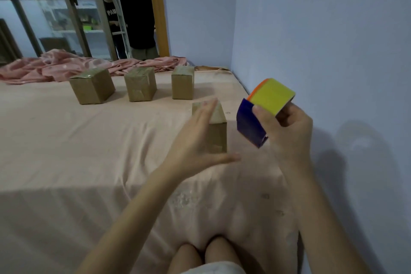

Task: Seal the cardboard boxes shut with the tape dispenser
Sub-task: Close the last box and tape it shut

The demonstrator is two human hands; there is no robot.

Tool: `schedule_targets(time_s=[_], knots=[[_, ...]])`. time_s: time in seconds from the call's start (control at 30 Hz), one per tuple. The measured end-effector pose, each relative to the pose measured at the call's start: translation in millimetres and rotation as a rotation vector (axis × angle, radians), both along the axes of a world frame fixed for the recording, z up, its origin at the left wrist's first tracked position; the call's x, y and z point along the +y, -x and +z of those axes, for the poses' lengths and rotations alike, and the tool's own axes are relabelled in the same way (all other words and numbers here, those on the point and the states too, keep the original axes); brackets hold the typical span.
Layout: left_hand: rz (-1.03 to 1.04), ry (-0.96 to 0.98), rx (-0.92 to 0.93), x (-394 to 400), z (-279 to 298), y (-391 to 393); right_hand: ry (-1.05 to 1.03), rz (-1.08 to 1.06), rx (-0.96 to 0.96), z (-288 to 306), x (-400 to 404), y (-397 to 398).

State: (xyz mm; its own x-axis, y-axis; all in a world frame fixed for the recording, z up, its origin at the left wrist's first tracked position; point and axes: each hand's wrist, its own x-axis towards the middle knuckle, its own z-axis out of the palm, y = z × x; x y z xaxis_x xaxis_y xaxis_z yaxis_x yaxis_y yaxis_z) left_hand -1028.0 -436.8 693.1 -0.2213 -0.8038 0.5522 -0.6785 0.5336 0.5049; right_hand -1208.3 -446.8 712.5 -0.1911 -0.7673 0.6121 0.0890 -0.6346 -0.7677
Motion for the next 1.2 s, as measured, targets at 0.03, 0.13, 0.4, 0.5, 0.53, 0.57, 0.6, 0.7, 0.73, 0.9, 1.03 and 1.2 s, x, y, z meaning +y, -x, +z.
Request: schedule_targets(time_s=[0.03, 0.13, 0.4, 0.5, 0.53, 0.57, 0.6, 0.7, 0.73, 0.9, 1.03, 1.2], knots=[[-0.01, 0.043, -0.019, 5, 0, 13, 0.022, 0.027, -0.068, 7, 5, -8], [0.019, 0.123, 0.215, 10, -2, 40, -0.034, 0.072, -0.245, 14, 14, -32], [-0.023, 0.071, 0.339, 13, 1, 37, 0.115, -0.111, 0.551, -11, 10, -30], [-0.043, 0.095, 0.28, 17, 6, 35, 0.204, -0.168, 0.618, -13, 5, -27], [-0.052, 0.097, 0.282, 19, 9, 35, 0.201, -0.151, 0.59, -14, 4, -27], [-0.07, 0.092, 0.289, 21, 12, 36, 0.193, -0.128, 0.552, -14, 4, -27], [-0.092, 0.087, 0.286, 21, 15, 36, 0.182, -0.108, 0.507, -15, 4, -27], [-0.076, -0.008, 0.111, 20, 21, 29, 0.15, -0.125, 0.393, -18, 4, -25], [-0.064, -0.078, 0.055, 19, 22, 25, 0.129, -0.121, 0.338, -18, 4, -24], [-0.188, -0.409, 0.622, 17, 9, 5, -0.072, -0.08, -0.16, -15, 5, -21], [-0.261, -0.576, 0.875, 13, -5, 3, -0.133, -0.091, -0.33, -12, 5, -22], [-0.318, -0.622, 1.052, 15, -5, 11, -0.201, -0.085, -0.424, -13, 4, -24]])
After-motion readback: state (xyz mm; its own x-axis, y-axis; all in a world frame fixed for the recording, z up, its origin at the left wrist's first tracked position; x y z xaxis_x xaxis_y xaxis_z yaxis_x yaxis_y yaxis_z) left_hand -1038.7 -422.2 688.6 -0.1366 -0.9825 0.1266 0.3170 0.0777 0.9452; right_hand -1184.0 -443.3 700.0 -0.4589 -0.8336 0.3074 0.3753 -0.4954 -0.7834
